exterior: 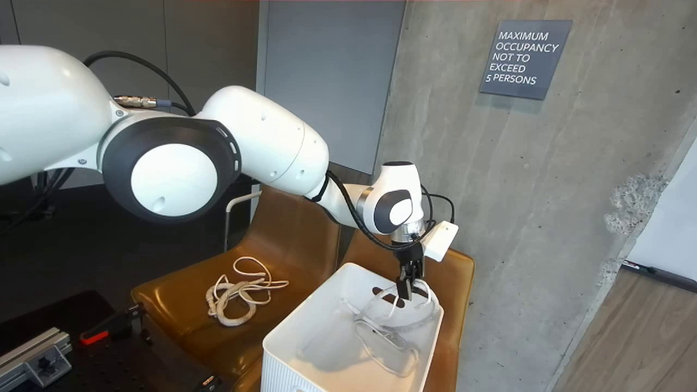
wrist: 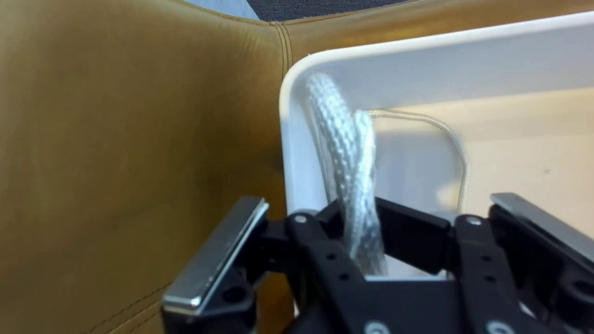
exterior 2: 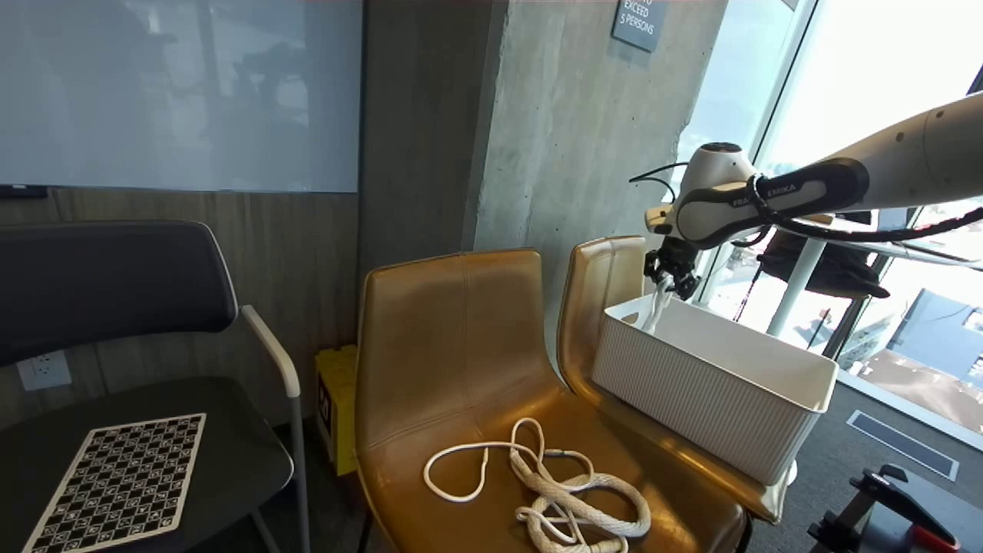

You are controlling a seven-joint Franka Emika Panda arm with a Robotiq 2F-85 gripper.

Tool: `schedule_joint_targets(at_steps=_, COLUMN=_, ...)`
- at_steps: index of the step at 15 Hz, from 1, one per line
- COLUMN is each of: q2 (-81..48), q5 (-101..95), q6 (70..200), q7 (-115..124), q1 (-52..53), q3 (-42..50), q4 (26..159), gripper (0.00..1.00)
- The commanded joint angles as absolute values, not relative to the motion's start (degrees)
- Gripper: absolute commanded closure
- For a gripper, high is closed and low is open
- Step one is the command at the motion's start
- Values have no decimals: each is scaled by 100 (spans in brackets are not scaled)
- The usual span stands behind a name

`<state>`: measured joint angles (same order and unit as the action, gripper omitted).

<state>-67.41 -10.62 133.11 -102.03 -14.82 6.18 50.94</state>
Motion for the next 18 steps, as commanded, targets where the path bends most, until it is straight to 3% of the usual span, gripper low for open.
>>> schedule_joint_targets(at_steps=1, q2=-5758, q5=-1260, q6=13911, q7=-9623, q1=-1080, q3=826, q4=6474, gripper=100)
schedule_joint_targets(at_steps=12, q2=-3360, q5=-2155, q6=13726, q7=-6360, q1=386, q3=837, q4=9126, gripper=100)
schedule_joint_targets(at_steps=18, q2=-2244, q5=-2633, q6=13574, q7=-5444, q1=967, q3=116, q4=9898, gripper=100)
